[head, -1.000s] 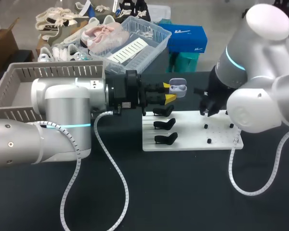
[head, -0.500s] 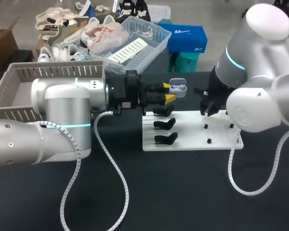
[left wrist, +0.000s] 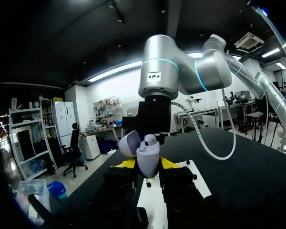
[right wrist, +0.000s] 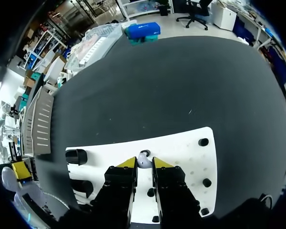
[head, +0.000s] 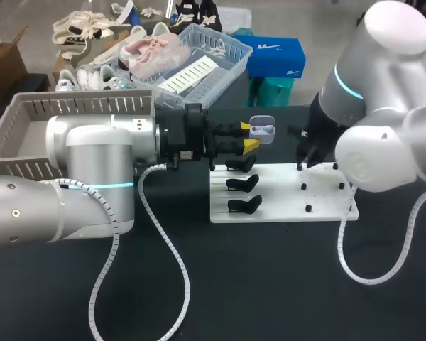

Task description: Pick up each earbud case from the left stands, insert the matching earbuds, close the lid, and place the case in the box.

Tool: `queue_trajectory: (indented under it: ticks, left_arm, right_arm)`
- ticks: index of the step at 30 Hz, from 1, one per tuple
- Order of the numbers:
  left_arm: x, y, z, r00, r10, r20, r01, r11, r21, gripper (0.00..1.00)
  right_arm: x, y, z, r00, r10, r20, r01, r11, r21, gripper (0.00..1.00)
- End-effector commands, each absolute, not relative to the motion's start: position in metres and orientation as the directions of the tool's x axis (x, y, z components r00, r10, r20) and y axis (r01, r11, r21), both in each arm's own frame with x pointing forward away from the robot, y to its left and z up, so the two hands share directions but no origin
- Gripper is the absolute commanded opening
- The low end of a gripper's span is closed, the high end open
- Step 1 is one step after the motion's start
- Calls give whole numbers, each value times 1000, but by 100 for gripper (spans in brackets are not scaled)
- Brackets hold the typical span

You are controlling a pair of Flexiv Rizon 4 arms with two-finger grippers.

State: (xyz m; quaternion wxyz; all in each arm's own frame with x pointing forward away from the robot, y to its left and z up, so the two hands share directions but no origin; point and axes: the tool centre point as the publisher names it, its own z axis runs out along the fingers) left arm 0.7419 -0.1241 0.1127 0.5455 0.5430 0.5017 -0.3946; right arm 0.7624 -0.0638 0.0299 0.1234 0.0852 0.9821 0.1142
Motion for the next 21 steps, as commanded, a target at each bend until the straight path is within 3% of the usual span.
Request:
queue_trajectory:
  ticks: [1, 21]
  left_arm:
    - [741, -124, 112, 187, 113, -976, 975, 103, 198, 0]
    - [741, -124, 112, 187, 113, -976, 975, 103, 198, 0]
  right_arm:
    - [757, -69, 39, -951, 199, -237, 140, 960, 242, 0]
    - [711, -116, 88, -960, 176, -217, 142, 976, 164, 0]
